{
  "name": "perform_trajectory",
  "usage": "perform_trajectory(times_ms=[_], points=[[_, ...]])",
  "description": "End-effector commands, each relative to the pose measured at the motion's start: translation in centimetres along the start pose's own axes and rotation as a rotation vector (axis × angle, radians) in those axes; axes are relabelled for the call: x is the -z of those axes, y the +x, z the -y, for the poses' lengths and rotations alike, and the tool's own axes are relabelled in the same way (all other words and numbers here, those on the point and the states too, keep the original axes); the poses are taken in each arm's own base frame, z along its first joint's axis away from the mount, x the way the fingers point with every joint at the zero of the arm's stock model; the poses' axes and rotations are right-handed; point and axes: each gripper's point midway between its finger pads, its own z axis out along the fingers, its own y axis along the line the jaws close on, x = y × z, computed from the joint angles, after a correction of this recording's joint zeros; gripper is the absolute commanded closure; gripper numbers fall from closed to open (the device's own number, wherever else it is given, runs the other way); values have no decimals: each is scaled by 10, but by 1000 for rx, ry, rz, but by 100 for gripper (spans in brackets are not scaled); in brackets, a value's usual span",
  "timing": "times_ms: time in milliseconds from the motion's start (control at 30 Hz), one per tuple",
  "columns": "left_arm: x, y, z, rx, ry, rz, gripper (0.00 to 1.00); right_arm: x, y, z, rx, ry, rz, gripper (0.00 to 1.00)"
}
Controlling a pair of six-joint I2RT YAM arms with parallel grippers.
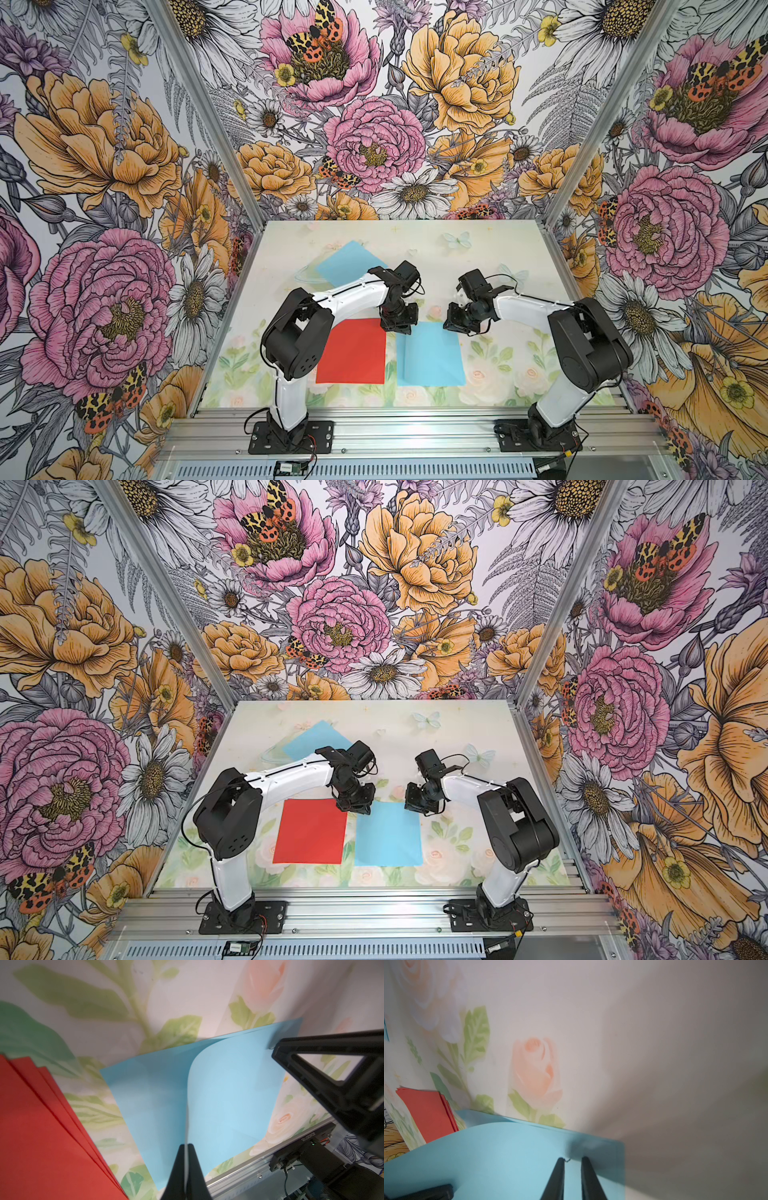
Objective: Sort the scattered colored papers by color
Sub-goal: Place the colored paper.
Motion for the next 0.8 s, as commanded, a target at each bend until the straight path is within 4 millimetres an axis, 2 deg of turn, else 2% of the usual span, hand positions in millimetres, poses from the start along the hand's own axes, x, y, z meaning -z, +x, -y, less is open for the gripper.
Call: perform_trajectory(times_ms=[0,33,67,167,300,333,500,633,700,767], points=[[11,-7,4,-8,17,29,100,-8,-2,5,20,38,-2,82],[13,-6,5,-14,20,31,86,-9,-1,5,21,41,-2,82],[17,-6,5,-15,24,38,79,-9,-1,6,19,42,-4,82],[31,-8,3,-17,13,59,69,-9,-1,6,18,45,-2,82],[62,-16,-14,-30,-109,118,67,-8,-2,7,16,52,-3,82],[80,-19,-18,-42,-137,164,67,-8,-2,6,17,51,-3,82],[120,-40,-55,38,-252,312,67,-5,-4,5,13,56,1,81],[140,-57,-96,153,-230,401,66,13,-13,-4,34,96,27,75],[143,-66,-115,223,-175,436,65,25,-21,-14,55,115,44,72],[145,-79,-132,272,-132,464,60,37,-34,-32,72,105,76,67]])
